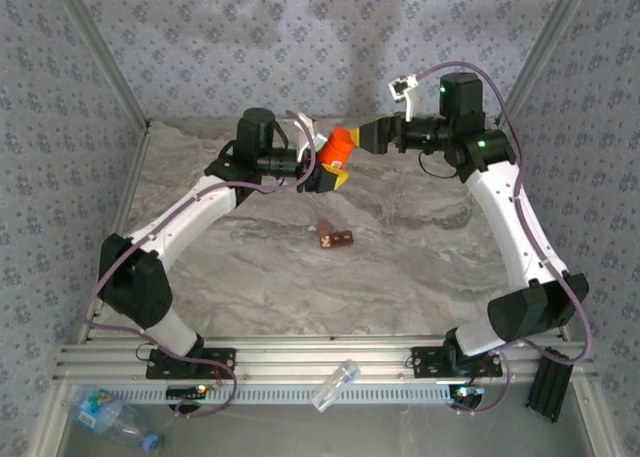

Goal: Sort the pills into containers

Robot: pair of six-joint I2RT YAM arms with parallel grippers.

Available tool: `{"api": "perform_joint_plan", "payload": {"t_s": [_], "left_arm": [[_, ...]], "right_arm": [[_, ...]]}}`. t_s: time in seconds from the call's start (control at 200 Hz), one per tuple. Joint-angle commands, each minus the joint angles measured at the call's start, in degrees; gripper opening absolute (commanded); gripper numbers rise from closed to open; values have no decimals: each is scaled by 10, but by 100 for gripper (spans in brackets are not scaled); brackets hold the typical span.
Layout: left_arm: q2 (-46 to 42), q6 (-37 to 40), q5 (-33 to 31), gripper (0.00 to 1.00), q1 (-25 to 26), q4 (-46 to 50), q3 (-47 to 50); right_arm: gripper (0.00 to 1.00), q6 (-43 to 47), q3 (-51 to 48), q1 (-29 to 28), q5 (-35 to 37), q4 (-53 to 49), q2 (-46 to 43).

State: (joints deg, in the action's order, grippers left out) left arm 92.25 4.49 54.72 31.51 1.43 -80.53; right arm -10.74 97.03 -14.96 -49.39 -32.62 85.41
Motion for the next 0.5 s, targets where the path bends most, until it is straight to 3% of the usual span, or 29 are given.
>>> {"api": "perform_joint_plan", "payload": {"t_s": [0.0,0.495], "left_arm": [[-2,21,38,0,-1,28,-19],[5,28,46,0,0,44,-25]], "right_arm": [[79,32,21,-11,-21,-41,13],[73,30,16,-33,-29,-36,26]]}}
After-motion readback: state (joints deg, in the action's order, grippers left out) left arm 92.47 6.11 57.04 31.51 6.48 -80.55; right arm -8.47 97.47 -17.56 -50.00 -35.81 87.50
